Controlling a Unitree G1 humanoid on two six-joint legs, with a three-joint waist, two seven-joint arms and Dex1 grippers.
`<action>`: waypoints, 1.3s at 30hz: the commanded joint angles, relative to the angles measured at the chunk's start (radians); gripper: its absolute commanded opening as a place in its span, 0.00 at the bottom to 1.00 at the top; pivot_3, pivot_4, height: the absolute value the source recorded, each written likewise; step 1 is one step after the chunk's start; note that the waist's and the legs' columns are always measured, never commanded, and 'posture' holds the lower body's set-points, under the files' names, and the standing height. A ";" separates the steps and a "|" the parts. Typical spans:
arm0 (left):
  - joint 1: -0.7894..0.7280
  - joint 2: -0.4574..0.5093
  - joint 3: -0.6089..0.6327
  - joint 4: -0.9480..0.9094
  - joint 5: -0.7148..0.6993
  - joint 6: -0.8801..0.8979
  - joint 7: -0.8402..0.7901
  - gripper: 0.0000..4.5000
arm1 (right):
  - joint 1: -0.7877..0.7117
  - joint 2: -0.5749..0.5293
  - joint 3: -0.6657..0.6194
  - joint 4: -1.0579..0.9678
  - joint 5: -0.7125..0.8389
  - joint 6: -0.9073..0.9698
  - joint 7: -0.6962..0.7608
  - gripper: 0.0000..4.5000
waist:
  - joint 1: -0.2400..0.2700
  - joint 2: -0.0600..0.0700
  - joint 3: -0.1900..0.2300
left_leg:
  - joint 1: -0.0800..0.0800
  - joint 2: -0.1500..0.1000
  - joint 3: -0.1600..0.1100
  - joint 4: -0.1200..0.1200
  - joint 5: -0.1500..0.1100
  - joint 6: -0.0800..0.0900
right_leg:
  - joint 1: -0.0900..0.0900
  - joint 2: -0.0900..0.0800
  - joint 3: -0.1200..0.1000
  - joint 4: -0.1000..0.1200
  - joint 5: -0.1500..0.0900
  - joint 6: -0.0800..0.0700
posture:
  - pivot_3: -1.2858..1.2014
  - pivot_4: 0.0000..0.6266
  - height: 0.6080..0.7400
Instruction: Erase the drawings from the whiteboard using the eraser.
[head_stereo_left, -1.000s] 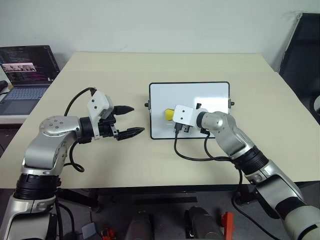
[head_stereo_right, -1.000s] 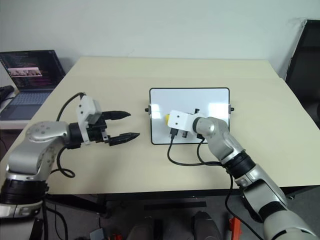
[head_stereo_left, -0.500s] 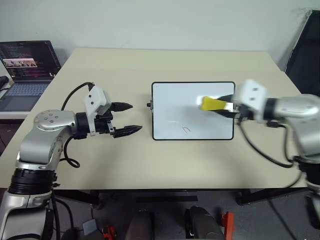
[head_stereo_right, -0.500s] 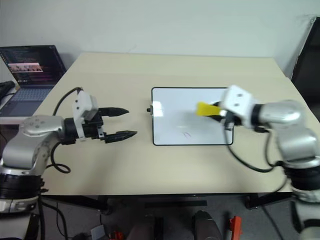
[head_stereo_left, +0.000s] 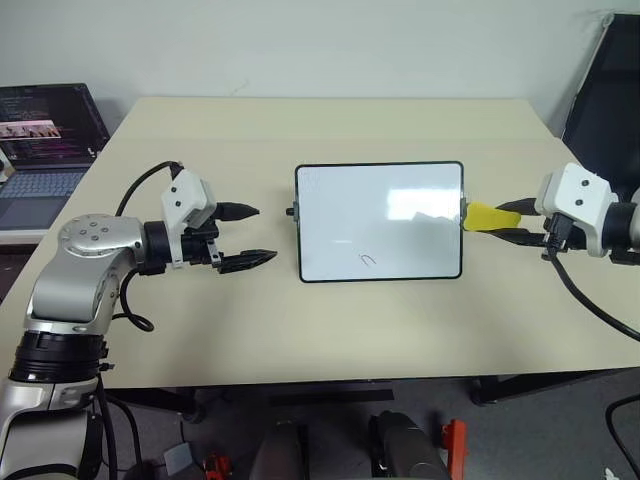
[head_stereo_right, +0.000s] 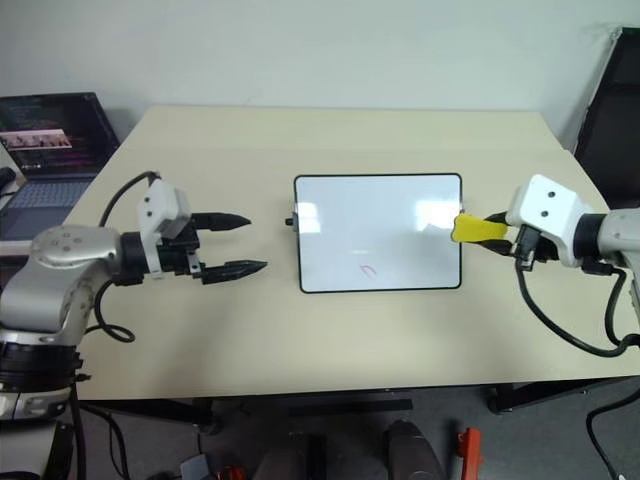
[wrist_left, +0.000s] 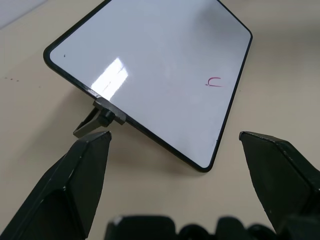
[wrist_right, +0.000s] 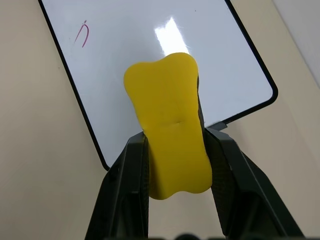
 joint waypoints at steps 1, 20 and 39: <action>0.005 0.008 0.022 -0.031 -0.005 -0.006 0.004 1.00 | -0.020 -0.021 -0.004 -0.007 0.012 -0.026 0.001 0.28 | 0.000 0.000 0.000 | 0.000 0.000 0.000 0.000 0.000 0.000 | 0.000 0.000 0.000 0.000 0.000 0.000 | 0.52 0.24 1.00; 0.032 -0.042 -0.013 -0.056 -0.006 -0.002 0.028 1.00 | -0.123 0.272 0.221 0.027 -0.112 -0.031 -0.251 0.28 | 0.000 0.000 0.000 | 0.001 0.000 0.000 -0.001 0.000 0.000 | 0.000 0.001 0.000 0.001 0.002 -0.004 | 0.52 0.24 1.00; 0.049 -0.080 -0.055 -0.117 -0.009 0.035 0.027 1.00 | -0.219 0.496 0.401 0.266 -0.293 -0.081 -0.377 0.28 | 0.002 0.000 0.000 | 0.000 0.000 -0.001 -0.001 0.000 0.000 | -0.001 0.000 -0.001 0.002 0.003 -0.005 | 0.52 0.24 1.00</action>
